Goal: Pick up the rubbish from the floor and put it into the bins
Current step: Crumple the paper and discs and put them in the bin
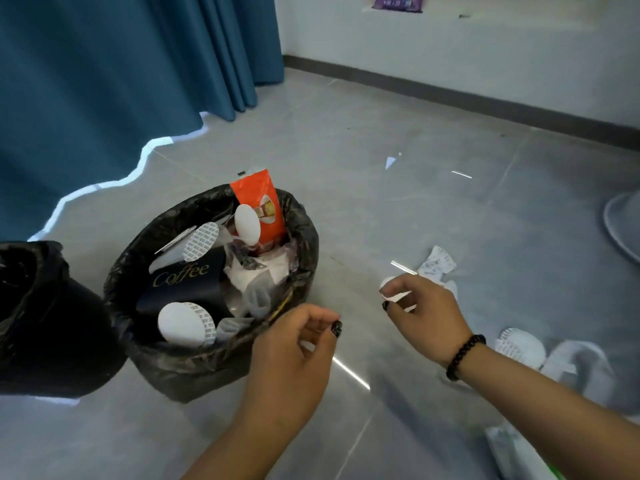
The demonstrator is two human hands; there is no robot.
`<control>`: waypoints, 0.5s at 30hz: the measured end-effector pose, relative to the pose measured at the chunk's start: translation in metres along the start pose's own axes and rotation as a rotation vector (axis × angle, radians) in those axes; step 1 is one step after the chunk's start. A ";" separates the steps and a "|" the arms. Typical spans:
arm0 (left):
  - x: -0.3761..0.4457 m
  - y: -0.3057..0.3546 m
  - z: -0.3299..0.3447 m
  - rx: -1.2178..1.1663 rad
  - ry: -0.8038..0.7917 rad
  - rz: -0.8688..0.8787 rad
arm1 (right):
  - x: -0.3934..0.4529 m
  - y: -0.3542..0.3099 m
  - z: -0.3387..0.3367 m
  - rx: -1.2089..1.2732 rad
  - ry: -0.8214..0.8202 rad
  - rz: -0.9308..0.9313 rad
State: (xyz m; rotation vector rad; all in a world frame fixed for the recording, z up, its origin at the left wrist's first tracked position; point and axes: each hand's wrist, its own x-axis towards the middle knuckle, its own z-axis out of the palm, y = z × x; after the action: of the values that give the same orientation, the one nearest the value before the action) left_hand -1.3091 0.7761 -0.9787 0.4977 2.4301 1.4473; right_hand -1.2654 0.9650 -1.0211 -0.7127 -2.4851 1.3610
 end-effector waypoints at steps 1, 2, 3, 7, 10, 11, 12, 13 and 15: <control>0.005 -0.001 0.004 0.038 -0.041 0.000 | 0.004 0.012 -0.003 -0.047 -0.011 0.042; 0.010 -0.002 0.010 0.073 -0.084 -0.003 | 0.008 0.025 -0.009 -0.101 -0.020 0.087; 0.015 -0.002 0.015 0.107 -0.115 -0.009 | 0.014 0.037 -0.013 -0.162 -0.043 0.133; 0.032 -0.003 0.024 0.133 -0.139 -0.054 | 0.043 0.074 -0.018 -0.313 -0.076 0.254; 0.041 0.000 0.030 0.101 -0.153 -0.112 | 0.067 0.092 -0.017 -0.413 -0.072 0.270; 0.043 0.000 0.030 0.096 -0.156 -0.121 | 0.076 0.098 -0.015 -0.463 -0.088 0.266; 0.044 0.001 0.032 0.093 -0.167 -0.129 | 0.081 0.104 -0.017 -0.515 -0.112 0.274; 0.045 0.001 0.032 0.098 -0.171 -0.142 | 0.089 0.111 -0.015 -0.552 -0.148 0.291; 0.046 0.000 0.032 0.107 -0.183 -0.158 | 0.098 0.123 -0.013 -0.582 -0.219 0.351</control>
State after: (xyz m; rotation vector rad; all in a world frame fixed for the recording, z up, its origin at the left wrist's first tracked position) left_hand -1.3385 0.8210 -0.9955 0.4297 2.3512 1.1598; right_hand -1.3064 1.0810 -1.1204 -1.2203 -3.0823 0.8196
